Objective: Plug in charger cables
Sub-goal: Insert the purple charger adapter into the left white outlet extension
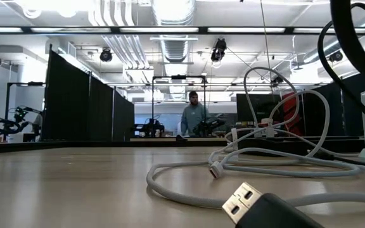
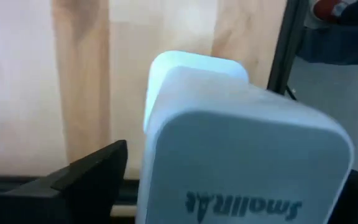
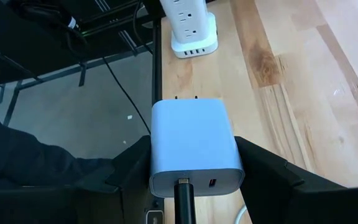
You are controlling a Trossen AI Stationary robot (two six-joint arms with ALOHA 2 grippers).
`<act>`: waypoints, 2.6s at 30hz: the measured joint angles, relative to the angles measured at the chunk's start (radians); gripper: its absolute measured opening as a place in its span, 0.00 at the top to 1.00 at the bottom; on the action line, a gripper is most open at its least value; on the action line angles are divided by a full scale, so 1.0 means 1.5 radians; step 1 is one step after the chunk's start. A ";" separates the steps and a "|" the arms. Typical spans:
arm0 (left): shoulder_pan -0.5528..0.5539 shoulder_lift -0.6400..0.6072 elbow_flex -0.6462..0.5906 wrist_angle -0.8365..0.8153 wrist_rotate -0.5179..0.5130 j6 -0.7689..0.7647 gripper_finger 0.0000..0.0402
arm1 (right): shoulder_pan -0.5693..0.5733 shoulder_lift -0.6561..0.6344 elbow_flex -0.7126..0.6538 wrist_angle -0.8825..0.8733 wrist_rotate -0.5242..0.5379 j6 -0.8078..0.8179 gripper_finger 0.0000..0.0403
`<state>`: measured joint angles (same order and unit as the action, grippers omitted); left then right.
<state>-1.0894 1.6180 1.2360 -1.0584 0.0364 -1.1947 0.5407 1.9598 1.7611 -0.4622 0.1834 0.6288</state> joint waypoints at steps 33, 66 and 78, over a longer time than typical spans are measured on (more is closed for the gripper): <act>0.023 -0.017 -0.089 -0.018 -0.257 0.092 0.26 | -0.139 0.054 -0.009 0.090 -0.256 0.230 0.53; 0.004 -0.017 -0.108 0.006 -0.302 0.092 0.25 | -0.202 0.310 -0.010 0.640 -0.267 0.478 0.53; -0.026 -0.017 -0.154 0.079 -0.438 0.054 0.25 | -0.191 0.310 -0.011 0.610 -0.292 0.459 0.53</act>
<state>-1.1279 1.5919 1.0057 -0.9392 -0.6213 -1.1137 0.2546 2.4241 1.7451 0.4534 -0.2550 1.3167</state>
